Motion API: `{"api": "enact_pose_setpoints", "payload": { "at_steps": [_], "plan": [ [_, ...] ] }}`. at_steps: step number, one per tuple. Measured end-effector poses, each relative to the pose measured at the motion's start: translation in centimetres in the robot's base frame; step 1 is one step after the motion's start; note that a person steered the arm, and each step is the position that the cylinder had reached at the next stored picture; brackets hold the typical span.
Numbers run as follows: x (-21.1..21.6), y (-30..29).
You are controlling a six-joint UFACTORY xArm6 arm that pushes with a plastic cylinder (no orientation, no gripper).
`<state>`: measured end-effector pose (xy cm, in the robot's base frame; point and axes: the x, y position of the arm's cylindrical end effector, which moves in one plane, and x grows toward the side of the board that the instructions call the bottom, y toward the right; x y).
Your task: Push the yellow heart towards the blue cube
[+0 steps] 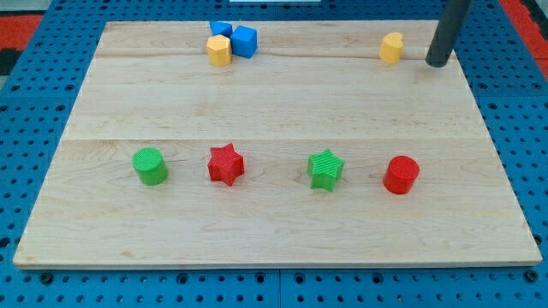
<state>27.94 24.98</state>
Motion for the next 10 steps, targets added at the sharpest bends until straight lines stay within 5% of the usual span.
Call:
{"api": "enact_pose_setpoints", "payload": {
  "at_steps": [1, 6, 10],
  "plan": [
    [-3.6, -0.6],
    [0.0, -9.2],
    [-2.1, -16.0]
  ]
}}
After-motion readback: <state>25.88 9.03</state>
